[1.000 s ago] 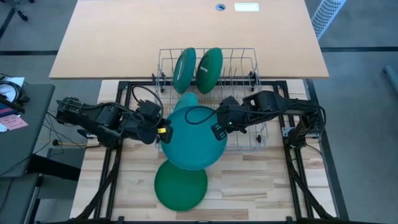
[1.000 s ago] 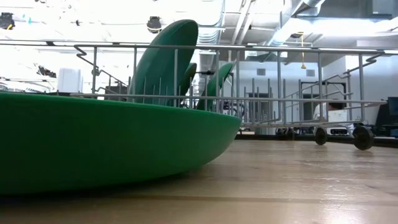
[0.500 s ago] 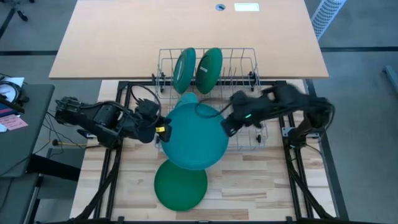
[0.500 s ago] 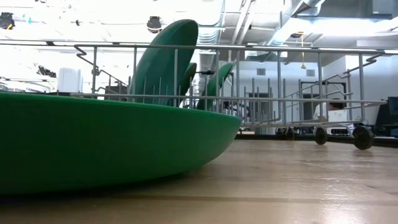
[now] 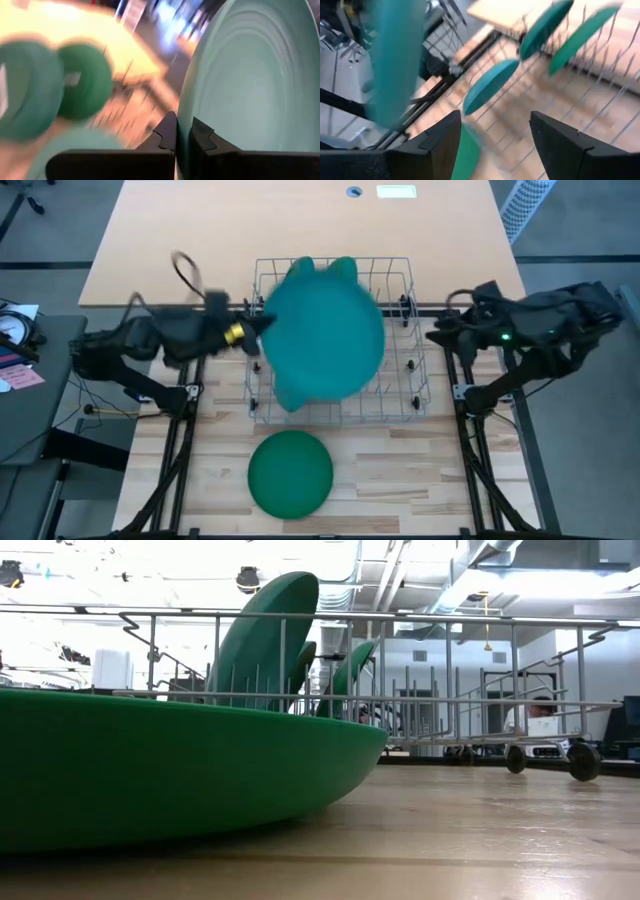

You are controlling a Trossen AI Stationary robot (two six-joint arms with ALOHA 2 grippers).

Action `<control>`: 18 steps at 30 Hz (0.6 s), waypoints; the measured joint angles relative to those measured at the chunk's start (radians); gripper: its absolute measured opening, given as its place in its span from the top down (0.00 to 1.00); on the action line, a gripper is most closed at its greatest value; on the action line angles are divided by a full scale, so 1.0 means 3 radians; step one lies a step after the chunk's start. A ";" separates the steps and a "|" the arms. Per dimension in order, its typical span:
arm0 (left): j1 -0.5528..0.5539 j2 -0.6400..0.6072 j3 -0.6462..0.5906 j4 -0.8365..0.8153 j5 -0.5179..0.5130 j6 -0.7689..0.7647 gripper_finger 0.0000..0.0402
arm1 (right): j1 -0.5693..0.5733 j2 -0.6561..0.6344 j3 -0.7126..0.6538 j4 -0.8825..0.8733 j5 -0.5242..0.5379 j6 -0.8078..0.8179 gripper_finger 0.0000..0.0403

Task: Sort dishes
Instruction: Put the blue plate into the dish rack

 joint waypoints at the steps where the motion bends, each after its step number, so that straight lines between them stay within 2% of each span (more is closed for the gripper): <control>1: 0.0091 -0.0035 0.0000 0.0246 0.0039 0.0150 1.00 | 0.0047 -0.0053 -0.0025 0.0005 0.0097 -0.0087 0.40; 6: 0.0640 -0.0101 0.0001 0.1254 0.0517 0.0681 1.00 | 0.0134 -0.0221 -0.0303 0.0004 0.0581 -0.0263 0.42; 9: 0.0983 -0.0085 0.0001 0.1558 0.0951 0.0606 1.00 | 0.0103 -0.0276 -0.0596 -0.0001 0.0677 -0.0317 0.43; 11: 0.1159 -0.0060 0.0001 0.1673 0.1109 0.0424 1.00 | 0.0074 -0.0300 -0.0818 0.0005 0.0679 -0.0321 0.44; 14: 0.1327 -0.0034 0.0001 0.1603 0.1086 0.0261 1.00 | 0.0053 -0.0312 -0.1161 0.0005 0.0677 -0.0262 0.44; 18: 0.1373 0.0044 0.0000 0.1369 0.0630 0.0187 1.00 | 0.0053 -0.0306 -0.1586 0.0012 0.0587 0.0001 0.44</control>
